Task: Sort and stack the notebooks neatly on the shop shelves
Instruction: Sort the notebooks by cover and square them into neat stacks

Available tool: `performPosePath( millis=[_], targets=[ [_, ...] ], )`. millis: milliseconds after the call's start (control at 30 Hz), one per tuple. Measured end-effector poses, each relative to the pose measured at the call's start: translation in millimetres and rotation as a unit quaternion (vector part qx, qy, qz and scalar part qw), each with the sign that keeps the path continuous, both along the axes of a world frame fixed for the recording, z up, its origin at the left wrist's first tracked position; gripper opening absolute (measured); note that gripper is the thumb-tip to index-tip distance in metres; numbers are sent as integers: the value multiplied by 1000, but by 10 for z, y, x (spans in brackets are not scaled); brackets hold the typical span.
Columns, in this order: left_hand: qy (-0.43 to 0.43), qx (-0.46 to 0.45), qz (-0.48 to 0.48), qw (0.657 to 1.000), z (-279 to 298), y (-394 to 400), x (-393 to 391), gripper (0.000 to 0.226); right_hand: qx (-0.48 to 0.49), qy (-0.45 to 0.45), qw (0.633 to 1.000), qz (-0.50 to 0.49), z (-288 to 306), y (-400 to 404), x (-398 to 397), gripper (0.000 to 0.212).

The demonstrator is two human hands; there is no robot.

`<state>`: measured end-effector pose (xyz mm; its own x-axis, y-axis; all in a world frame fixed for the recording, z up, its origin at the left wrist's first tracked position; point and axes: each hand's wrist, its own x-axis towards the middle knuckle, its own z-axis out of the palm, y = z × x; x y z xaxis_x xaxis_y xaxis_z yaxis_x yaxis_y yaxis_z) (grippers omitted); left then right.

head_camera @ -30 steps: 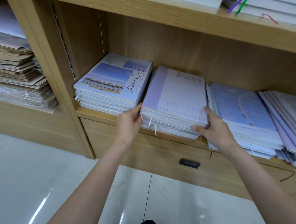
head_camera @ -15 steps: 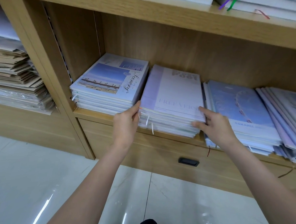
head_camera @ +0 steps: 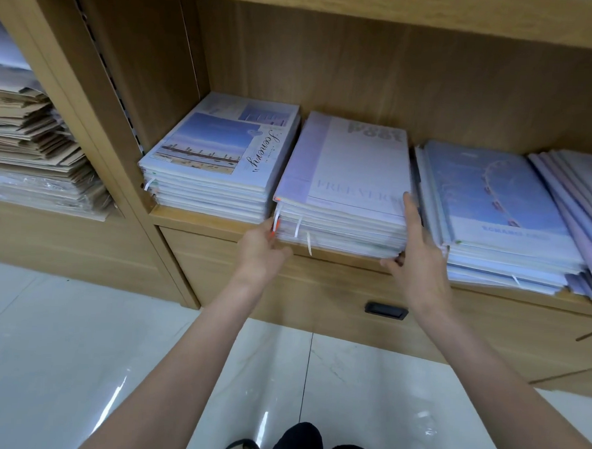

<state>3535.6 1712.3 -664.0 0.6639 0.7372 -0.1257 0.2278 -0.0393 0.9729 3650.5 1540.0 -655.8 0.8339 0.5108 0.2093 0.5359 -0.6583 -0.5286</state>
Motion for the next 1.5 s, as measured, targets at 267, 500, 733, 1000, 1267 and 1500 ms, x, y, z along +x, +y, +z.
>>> performPosePath(
  millis=[267, 500, 733, 1000, 1267, 1500],
  targets=[
    [-27, 9, 64, 998, -108, -28, 278, 28, 7, 35, 999, -9, 96, 123, 247, 96],
    [-37, 69, 4, 997, -61, 90, 170, 42, -1, 58, 998, 26, 150, 90, 304, 96],
    [-14, 100, -2, 995, 44, 239, 211, 41, 66, 147, 986, 52, 362, 58, 492, 76],
    [-69, 127, -2, 990, 23, 218, 214, 43, 89, 192, 976, 53, 400, 38, 578, 71],
    [-78, 107, 20, 991, 90, 203, 262, 38, 133, 204, 968, 56, 389, 29, 569, 52],
    [-96, 128, 13, 987, 50, 177, 201, 39, 96, 138, 985, 40, 326, 13, 446, 57]
  ],
)
